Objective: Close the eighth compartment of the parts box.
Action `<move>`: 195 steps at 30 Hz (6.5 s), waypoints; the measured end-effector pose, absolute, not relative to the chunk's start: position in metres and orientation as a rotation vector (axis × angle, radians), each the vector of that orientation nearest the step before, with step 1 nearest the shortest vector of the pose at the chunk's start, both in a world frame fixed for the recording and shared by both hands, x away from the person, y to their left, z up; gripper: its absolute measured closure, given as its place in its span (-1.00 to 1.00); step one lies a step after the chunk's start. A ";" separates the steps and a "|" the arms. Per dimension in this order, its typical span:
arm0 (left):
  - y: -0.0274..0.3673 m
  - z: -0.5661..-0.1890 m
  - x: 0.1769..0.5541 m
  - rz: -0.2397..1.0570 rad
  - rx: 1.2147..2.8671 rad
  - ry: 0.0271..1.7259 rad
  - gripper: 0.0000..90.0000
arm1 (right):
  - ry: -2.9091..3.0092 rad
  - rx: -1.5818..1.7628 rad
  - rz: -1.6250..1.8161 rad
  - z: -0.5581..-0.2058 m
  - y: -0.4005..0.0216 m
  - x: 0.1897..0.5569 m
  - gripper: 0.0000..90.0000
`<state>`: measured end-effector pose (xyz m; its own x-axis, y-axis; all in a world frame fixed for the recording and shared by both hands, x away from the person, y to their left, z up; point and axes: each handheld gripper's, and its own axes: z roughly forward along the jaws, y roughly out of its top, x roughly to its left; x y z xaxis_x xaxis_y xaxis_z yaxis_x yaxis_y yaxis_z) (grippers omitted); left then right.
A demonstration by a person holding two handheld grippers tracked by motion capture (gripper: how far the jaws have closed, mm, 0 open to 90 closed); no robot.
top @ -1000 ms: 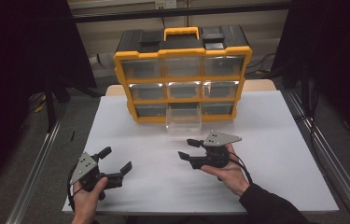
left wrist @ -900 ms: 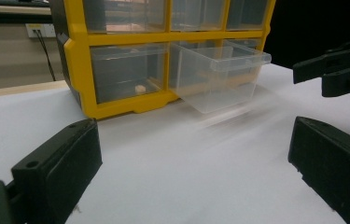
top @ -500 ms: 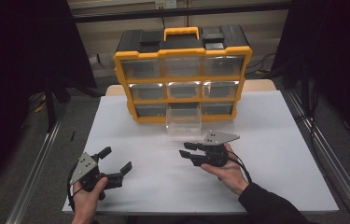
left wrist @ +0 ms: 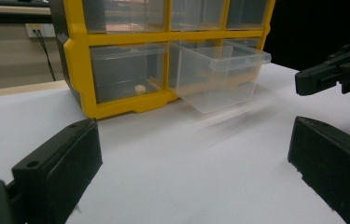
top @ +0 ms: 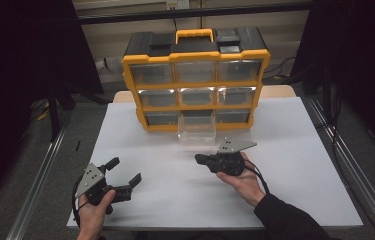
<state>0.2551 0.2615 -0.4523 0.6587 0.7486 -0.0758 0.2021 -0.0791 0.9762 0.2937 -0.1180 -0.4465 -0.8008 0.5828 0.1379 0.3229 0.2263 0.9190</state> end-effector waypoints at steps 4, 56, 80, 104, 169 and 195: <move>0.261 -0.452 0.255 0.542 1.621 0.797 -0.94 | 2.275 0.848 1.601 -0.447 -0.117 0.295 1.00; 0.263 -0.452 0.254 0.543 1.614 0.790 -0.94 | 2.228 0.922 1.480 -0.466 -0.109 0.345 1.00; 0.263 -0.452 0.255 0.540 1.605 0.789 -0.94 | 2.192 0.951 1.494 -0.472 -0.109 0.358 1.00; 0.263 -0.452 0.255 0.538 1.608 0.783 -0.94 | 2.159 0.939 1.516 -0.472 -0.107 0.361 1.00; 0.265 -0.451 0.256 0.554 1.620 0.776 -0.93 | 2.124 1.012 1.525 -0.464 -0.107 0.382 1.00; 0.265 -0.451 0.255 0.549 1.608 0.792 -0.93 | 2.106 1.023 1.512 -0.464 -0.106 0.387 1.00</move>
<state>0.2551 0.2645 -0.4514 0.6564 0.7505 -0.0769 0.1913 -0.0670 0.9792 0.3872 -0.1058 -0.4637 -0.6769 0.7257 0.1233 0.3489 0.1689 0.9218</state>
